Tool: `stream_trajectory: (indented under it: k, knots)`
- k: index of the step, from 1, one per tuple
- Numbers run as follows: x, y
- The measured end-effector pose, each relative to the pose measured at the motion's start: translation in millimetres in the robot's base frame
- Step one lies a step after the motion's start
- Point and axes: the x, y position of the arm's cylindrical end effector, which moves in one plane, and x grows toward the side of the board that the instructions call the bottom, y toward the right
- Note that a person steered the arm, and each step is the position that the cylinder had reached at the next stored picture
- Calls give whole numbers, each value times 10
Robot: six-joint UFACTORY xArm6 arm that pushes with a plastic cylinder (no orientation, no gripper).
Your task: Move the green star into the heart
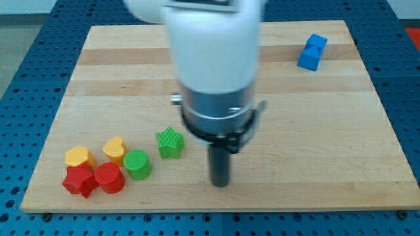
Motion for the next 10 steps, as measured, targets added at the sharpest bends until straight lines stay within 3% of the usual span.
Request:
stream_trajectory:
  k: [1,2,4,10]
  knots:
    - [-624,-2]
    - [-738,-233]
    - [-643,-969]
    - [-641,-1484]
